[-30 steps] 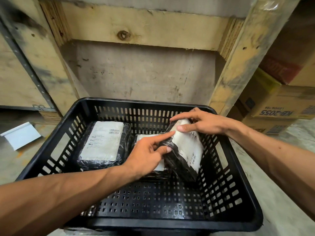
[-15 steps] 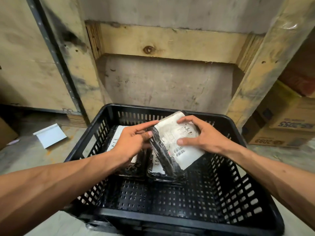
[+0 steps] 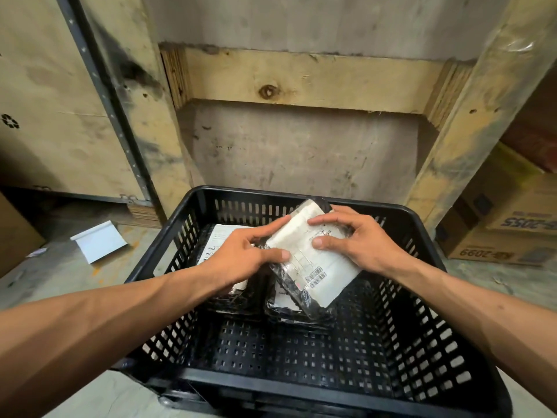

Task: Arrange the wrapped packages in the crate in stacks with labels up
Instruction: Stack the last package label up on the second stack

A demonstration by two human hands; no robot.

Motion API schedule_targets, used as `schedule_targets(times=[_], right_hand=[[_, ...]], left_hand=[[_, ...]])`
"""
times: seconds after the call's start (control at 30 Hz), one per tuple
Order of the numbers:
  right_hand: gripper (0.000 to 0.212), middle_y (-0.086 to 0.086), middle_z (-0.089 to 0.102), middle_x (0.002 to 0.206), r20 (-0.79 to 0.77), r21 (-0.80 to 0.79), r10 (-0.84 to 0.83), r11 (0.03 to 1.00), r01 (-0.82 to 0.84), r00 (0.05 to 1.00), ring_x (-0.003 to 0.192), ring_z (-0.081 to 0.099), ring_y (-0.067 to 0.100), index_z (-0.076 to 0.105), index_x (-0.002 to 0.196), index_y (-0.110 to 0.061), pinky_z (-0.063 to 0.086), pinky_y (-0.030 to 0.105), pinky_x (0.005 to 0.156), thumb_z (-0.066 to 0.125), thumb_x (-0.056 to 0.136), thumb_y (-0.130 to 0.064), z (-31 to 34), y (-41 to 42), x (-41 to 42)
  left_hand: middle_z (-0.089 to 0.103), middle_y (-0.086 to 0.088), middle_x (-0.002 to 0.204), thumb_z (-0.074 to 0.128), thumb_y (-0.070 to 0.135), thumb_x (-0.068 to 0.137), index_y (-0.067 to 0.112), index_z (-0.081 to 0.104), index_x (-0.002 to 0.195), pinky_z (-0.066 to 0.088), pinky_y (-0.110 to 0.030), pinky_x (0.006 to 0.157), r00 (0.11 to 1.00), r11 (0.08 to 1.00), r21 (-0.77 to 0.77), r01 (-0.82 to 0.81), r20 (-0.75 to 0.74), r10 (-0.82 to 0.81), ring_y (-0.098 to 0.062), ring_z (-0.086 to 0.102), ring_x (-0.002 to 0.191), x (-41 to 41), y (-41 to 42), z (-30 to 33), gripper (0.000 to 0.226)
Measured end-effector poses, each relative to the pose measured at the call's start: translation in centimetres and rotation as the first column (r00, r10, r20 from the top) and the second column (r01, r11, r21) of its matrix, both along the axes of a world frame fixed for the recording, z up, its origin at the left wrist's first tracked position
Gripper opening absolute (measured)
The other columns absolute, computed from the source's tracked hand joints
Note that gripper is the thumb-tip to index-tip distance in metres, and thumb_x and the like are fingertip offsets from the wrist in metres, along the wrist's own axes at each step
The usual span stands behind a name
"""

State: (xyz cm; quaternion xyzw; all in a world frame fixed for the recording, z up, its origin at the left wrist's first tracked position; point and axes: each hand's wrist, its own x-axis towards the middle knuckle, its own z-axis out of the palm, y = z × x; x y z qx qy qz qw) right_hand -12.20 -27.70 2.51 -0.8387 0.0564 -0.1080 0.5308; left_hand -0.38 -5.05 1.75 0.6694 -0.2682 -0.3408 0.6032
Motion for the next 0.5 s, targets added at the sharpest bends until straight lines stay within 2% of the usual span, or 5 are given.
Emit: schedule_targets(times=[0.13, 0.23, 0.3, 0.37, 0.5], right_hand=[[0.059, -0.007, 0.029, 0.160, 0.013, -0.060, -0.145, 0.988, 0.146, 0.989, 0.144, 0.031, 0.012, 0.063, 0.129, -0.056, 0.038, 0.032, 0.113, 0.085, 0.073, -0.054, 0.3, 0.6, 0.0], [0.087, -0.005, 0.017, 0.164, 0.031, -0.032, -0.239, 0.970, 0.240, 0.971, 0.146, 0.023, 0.017, 0.038, 0.145, -0.063, 0.032, 0.041, 0.116, 0.083, 0.071, -0.062, -0.1, 2.0, -0.4], [0.093, -0.001, 0.028, 0.160, 0.025, 0.128, -0.206, 0.971, 0.201, 0.978, 0.141, 0.042, 0.022, 0.031, 0.147, -0.065, 0.045, 0.045, 0.111, 0.086, 0.072, -0.056, -0.8, 3.5, -0.5], [0.087, 0.001, 0.050, 0.150, 0.062, 0.364, -0.159, 0.923, 0.126, 0.985, 0.121, 0.067, 0.022, 0.040, 0.144, -0.061, 0.061, 0.045, 0.091, 0.091, 0.076, -0.038, -1.1, 4.6, -0.3], [0.065, 0.007, 0.060, 0.136, 0.093, 0.493, -0.157, 0.865, 0.091, 0.983, 0.098, 0.076, 0.024, 0.069, 0.127, -0.041, 0.063, 0.035, 0.070, 0.088, 0.074, -0.008, -0.9, 4.3, -0.1]], left_hand=[[0.076, 0.011, 0.116, 0.077, -0.007, 0.081, 0.046, 0.069, 0.123, 0.061, -0.025, 0.066, 0.982, 0.977, -0.111, -0.180, -0.086, 0.171, -0.009, 0.077, 0.090, -0.1, -0.8, 0.3, 0.068], [0.075, 0.010, 0.118, 0.071, -0.006, 0.088, 0.040, 0.054, 0.143, 0.063, -0.032, 0.068, 0.944, 0.930, -0.205, -0.305, -0.195, 0.267, -0.012, 0.077, 0.093, -0.3, -1.3, 1.0, 0.073], [0.076, 0.020, 0.109, 0.068, -0.004, 0.091, 0.040, 0.036, 0.154, 0.063, -0.033, 0.067, 0.929, 0.907, -0.242, -0.344, -0.226, 0.292, -0.009, 0.076, 0.093, -0.5, -1.6, 1.3, 0.082], [0.076, 0.026, 0.104, 0.070, 0.001, 0.091, 0.046, 0.020, 0.156, 0.063, -0.036, 0.067, 0.936, 0.921, -0.214, -0.327, -0.205, 0.285, -0.010, 0.077, 0.090, -0.6, -1.5, 1.2, 0.094], [0.071, 0.018, 0.116, 0.078, 0.024, 0.083, 0.058, -0.006, 0.152, 0.064, -0.032, 0.065, 0.990, 0.990, 0.005, -0.141, -0.013, 0.141, -0.010, 0.078, 0.084, 0.0, 0.4, 1.3, 0.115]])
